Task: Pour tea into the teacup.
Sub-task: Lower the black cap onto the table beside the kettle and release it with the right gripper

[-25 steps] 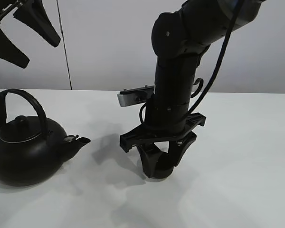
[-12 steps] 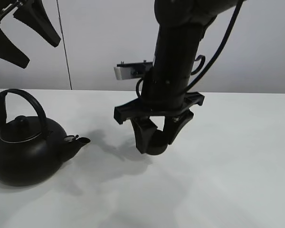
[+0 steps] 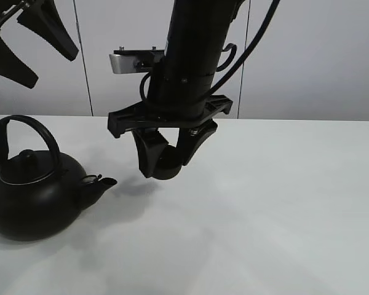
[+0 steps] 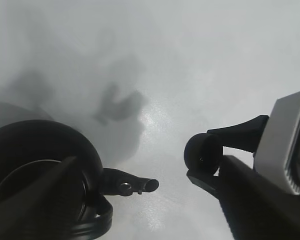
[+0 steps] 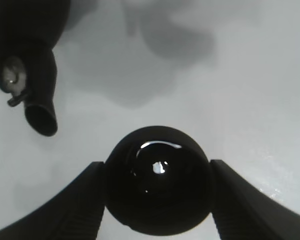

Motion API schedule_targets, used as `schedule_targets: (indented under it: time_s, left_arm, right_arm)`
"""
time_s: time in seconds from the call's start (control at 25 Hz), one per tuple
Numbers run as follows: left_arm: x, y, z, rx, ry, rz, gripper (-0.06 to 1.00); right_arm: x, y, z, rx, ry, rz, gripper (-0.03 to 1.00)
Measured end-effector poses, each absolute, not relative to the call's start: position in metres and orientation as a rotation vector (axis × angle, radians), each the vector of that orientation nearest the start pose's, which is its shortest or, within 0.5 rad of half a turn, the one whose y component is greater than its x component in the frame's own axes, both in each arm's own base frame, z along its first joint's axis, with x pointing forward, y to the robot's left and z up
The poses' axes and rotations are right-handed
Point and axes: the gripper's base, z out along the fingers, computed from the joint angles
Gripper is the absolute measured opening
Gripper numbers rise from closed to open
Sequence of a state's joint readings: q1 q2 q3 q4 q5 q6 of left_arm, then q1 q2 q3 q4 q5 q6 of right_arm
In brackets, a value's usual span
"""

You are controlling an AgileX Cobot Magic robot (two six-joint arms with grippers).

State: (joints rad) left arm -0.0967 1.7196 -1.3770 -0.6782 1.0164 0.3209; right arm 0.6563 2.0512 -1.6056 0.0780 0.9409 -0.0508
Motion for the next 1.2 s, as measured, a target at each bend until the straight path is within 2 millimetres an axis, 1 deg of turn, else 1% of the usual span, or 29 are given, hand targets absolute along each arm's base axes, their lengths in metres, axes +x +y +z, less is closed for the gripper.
schedule_targets:
  time_s: [0.08,0.24,0.36,0.64,1.0,1.2]
  left_arm:
    - [0.353,-0.083,0.284,0.185,2.664,-0.817,0.54]
    - [0.353,-0.083,0.284,0.185,2.664,-0.817,0.54]
    - [0.353,-0.083,0.284,0.185,2.664,-0.817,0.54]
    - [0.353,-0.083,0.284,0.185,2.664,-0.817,0.54]
    - [0.353,-0.083,0.284,0.185,2.664,-0.817,0.54]
    - [0.353,-0.083,0.284,0.185,2.664,-0.817,0.54]
  right_arm:
    - [0.341,0.271,0.190,-0.936,2.749,0.218,0.40]
    - [0.345,0.277,0.161,-0.901,2.797,0.248,0.40]
    - [0.348,0.282,0.149,-0.860,2.798,0.296,0.40]
    - [0.353,0.286,0.139,-0.835,2.770,0.311,0.40]
    - [0.354,0.287,0.125,-0.834,2.785,0.303,0.40]
    - [0.354,0.287,0.125,-0.833,2.783,0.304,0.40]
